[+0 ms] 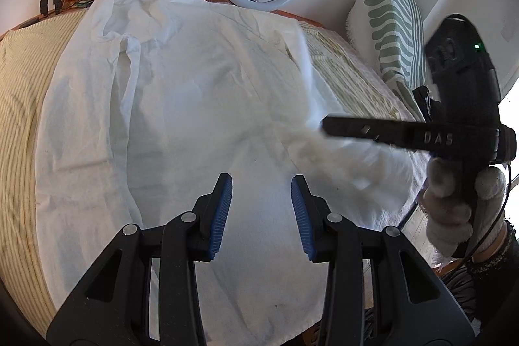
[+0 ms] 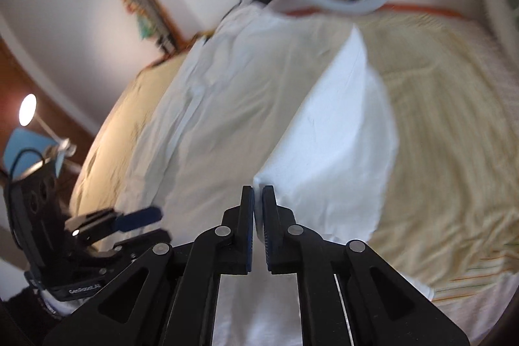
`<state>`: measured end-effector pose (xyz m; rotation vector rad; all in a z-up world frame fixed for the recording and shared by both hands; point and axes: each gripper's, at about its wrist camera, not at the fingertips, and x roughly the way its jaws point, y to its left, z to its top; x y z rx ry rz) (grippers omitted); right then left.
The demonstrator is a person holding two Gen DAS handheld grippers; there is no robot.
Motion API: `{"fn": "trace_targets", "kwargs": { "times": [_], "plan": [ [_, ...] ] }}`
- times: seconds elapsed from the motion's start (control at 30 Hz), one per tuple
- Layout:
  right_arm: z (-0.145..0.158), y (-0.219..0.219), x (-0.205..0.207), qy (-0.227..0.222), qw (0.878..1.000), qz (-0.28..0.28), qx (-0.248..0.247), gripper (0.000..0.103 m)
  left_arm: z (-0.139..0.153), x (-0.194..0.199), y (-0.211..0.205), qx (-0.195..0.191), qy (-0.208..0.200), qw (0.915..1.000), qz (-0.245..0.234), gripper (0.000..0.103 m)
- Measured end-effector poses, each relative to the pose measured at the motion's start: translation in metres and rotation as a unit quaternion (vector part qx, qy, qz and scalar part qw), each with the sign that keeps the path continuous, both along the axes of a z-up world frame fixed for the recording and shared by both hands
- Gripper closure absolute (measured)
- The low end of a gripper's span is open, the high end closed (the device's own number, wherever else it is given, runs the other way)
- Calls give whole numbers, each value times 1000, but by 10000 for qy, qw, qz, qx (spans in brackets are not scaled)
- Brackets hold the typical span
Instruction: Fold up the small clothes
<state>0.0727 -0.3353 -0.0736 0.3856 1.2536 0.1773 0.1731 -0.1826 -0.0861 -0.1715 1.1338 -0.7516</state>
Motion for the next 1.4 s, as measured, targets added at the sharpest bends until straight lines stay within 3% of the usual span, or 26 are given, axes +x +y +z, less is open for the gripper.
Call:
{"fn": "trace_targets", "kwargs": {
  "times": [0.07, 0.17, 0.37, 0.43, 0.47, 0.6, 0.73, 0.77, 0.8, 0.83, 0.87, 0.9, 1.0, 1.07, 1.13, 1.4],
  "plan": [
    [-1, 4, 0, 51, 9997, 103, 203, 88, 1, -1, -1, -23, 5, 10000, -30, 65],
    [19, -4, -3, -276, 9993, 117, 230, 88, 0, -3, -3, -87, 90, 9999, -65, 65],
    [32, -53, -8, -504, 9963, -665, -187, 87, -2, -8, -12, -695, 729, 9948, -175, 64],
    [31, -64, -6, -492, 9948, -882, -146, 87, 0, -11, -17, -860, 840, 9926, -158, 49],
    [31, -68, -3, -486, 9940, -961, -167, 87, 2, -13, -19, -904, 840, 9923, -120, 48],
    [30, -67, 16, -438, 9919, -943, -728, 87, 2, -21, -36, -718, 727, 9944, -254, 48],
    [16, -64, 37, -316, 9942, -902, -503, 86, -7, -32, -53, -421, 646, 9960, -461, 48],
    [14, -64, 42, -271, 9944, -873, -529, 81, -9, -35, -57, -320, 611, 9963, -505, 48],
    [13, -63, 49, -250, 9940, -885, -592, 66, -11, -37, -60, -216, 566, 9967, -539, 49],
    [12, -64, 56, -273, 9933, -917, -648, 53, -14, -39, -62, -122, 533, 9968, -575, 60],
    [11, -66, 63, -278, 9930, -951, -650, 53, -17, -39, -62, -72, 545, 9967, -600, 71],
    [9, -67, 70, -247, 9931, -960, -624, 53, -20, -40, -63, -40, 586, 9963, -629, 89],
    [-3, -63, 93, 0, 9938, -811, -755, 53, -23, -43, -62, -58, 559, 9963, -643, 94],
    [-14, -58, 111, 258, 9916, -666, -1077, 63, -21, -43, -61, -86, 524, 9961, -704, 97],
    [-24, -53, 122, 459, 9897, -527, -1247, 99, -19, -42, -59, -118, 488, 9961, -728, 98],
    [-27, -11, 151, 280, 9815, 244, -1877, 102, -24, -37, -51, -454, 892, 9927, -680, 100]
  ]
}}
